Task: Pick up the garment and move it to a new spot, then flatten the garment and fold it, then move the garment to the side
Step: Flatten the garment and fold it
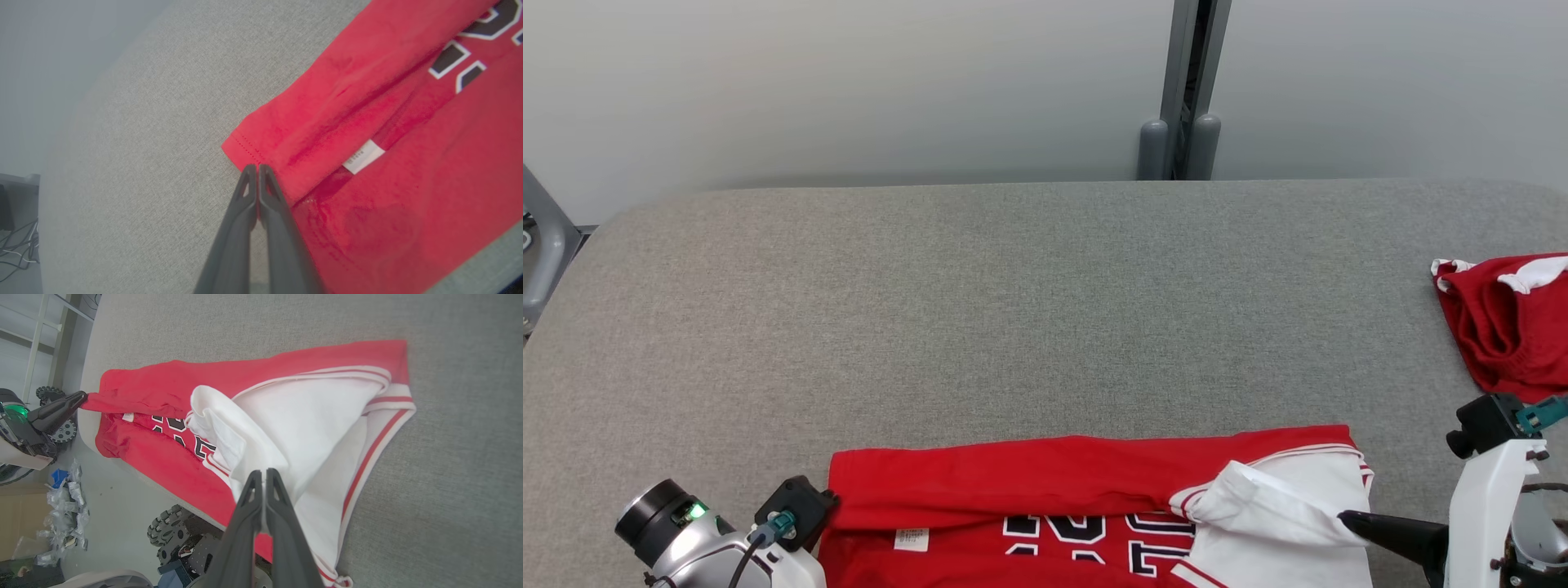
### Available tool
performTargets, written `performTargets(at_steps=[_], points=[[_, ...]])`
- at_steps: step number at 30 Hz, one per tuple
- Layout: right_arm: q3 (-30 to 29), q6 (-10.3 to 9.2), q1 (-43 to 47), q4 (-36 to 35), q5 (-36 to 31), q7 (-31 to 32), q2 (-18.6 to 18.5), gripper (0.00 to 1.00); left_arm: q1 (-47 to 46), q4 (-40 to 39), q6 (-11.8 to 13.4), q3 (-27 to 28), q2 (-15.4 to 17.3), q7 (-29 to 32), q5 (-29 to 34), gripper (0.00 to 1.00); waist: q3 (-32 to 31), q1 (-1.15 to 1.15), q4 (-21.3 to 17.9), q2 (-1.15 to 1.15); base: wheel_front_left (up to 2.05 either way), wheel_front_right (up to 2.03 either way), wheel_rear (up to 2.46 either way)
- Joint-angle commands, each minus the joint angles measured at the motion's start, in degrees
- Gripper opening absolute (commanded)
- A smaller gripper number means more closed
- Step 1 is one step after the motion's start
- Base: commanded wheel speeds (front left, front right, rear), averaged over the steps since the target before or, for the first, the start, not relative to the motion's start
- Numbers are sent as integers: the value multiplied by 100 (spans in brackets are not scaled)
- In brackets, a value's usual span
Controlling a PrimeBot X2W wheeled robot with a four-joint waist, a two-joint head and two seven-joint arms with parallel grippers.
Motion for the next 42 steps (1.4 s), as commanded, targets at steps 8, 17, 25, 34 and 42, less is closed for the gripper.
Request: performTargets(at_steps=[8, 17, 25, 34, 42], points=[[-275, 3, 242, -66, -276, 389, 164, 0, 83, -79, -34, -16, 65, 106, 112, 0, 26, 0, 23, 0, 0, 0, 0], [-612, 3, 422, -206, -521, 928, 355, 0, 129, -157, -37, -29, 75, 180, 176, 0, 37, 0, 13, 0, 0, 0, 0], [-864, 3, 558, -178, -956, 1279, 571, 100, 204, -204, -85, -32, 120, 389, 122, 58, 11, 0, 19, 0, 0, 0, 0], [-1517, 3, 461, -492, -1481, 1048, 839, 100, 141, -351, 391, 272, 227, 273, 29, 100, -99, 0, 1, 0, 0, 0, 0], [-1619, 3, 200, -716, -2180, -623, 1160, 100, 323, -602, 1080, 1039, 34, -615, -369, 100, -153, 0, -26, 0, 0, 0, 0]])
